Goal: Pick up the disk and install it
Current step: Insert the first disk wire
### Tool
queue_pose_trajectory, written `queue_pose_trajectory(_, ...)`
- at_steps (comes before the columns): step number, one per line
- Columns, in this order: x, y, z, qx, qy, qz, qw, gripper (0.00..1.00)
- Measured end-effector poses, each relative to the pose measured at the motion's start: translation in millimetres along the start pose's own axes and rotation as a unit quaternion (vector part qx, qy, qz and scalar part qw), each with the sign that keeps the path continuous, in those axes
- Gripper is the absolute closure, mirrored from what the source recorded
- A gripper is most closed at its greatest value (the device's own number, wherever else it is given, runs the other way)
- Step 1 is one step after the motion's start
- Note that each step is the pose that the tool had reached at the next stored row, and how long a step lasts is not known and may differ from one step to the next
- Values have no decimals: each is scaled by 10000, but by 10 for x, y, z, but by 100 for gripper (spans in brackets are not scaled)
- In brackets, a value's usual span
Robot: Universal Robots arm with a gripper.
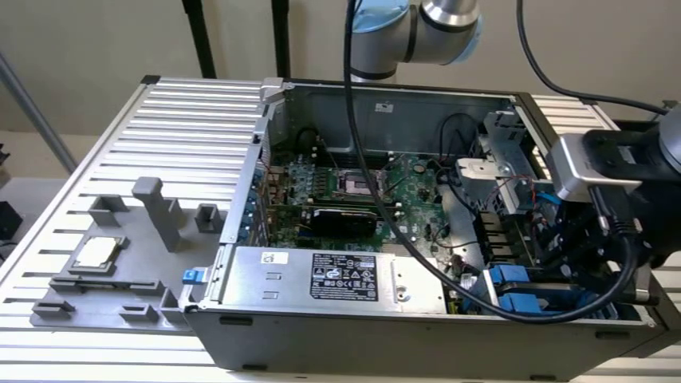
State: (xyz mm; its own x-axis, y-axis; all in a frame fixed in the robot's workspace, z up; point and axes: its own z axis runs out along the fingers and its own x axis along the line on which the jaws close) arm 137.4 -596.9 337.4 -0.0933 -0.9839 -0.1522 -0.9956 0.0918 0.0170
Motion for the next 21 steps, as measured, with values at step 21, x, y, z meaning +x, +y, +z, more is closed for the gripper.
queue_pose_trajectory(21, -21, -41, 34, 7, 35, 23, 10000, 84)
